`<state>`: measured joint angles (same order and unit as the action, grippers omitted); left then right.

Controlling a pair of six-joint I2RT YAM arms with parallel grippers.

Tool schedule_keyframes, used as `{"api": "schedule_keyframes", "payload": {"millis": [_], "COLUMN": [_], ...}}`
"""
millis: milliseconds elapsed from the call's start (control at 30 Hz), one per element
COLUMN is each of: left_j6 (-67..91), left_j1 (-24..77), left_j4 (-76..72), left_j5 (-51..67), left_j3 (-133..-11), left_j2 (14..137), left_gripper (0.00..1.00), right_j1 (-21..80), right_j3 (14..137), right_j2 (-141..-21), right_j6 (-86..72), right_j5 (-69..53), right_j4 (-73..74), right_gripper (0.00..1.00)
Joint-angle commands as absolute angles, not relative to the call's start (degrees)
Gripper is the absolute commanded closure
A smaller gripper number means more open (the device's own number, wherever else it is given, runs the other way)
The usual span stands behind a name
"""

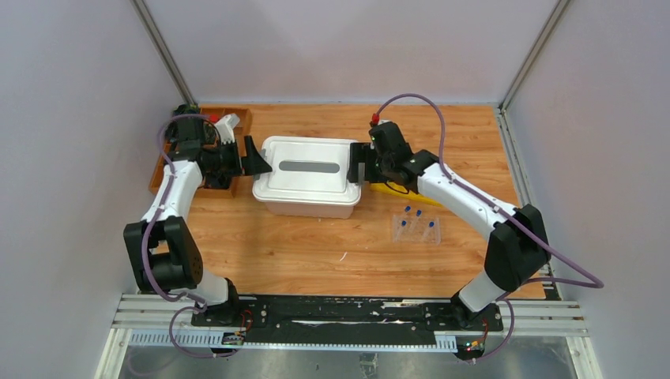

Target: Organize the chemistry lab equipment

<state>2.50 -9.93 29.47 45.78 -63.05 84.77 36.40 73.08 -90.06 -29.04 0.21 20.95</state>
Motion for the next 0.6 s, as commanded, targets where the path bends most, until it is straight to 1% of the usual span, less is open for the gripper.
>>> {"api": "schedule_keyframes", "payload": {"millis": [0, 167, 300, 433, 500, 567], "left_j6": [-5.3, -11.3, -16.2, -19.4, -19.1, -18.3], "left_j1": [-10.1, -10.5, -10.7, -11.8, -12.3, -12.6], "left_j4": [36.7, 44.1, 46.1, 41.9, 37.2, 31.3], "left_j5": [41.8, 33.9, 25.3, 22.4, 22.1, 21.7], "left_j3": [-70.9, -76.9, -76.8, -69.2, -63.2, -57.0], "left_j2": [80.9, 77.3, 72.9, 66.5, 63.4, 60.5], "left_gripper": [0.00, 0.00, 0.00, 0.00, 0.00, 0.00], "right_j1": [37.3, 34.9, 29.4, 20.2, 16.4, 14.7], "right_j3": [77.7, 78.8, 73.0, 62.1, 57.1, 51.8], "right_j2": [-84.1, -76.8, -67.9, -57.4, -53.5, -50.0], "right_j6": [-25.1, -21.6, -19.7, -19.4, -19.8, -20.2], "right_j5": [4.5, 6.7, 10.7, 16.7, 22.2, 30.6], "right_j4": [22.7, 27.0, 29.4, 29.8, 29.8, 28.1], "right_gripper": [0.02, 0.00, 0.00, 0.00, 0.00, 0.00]}}
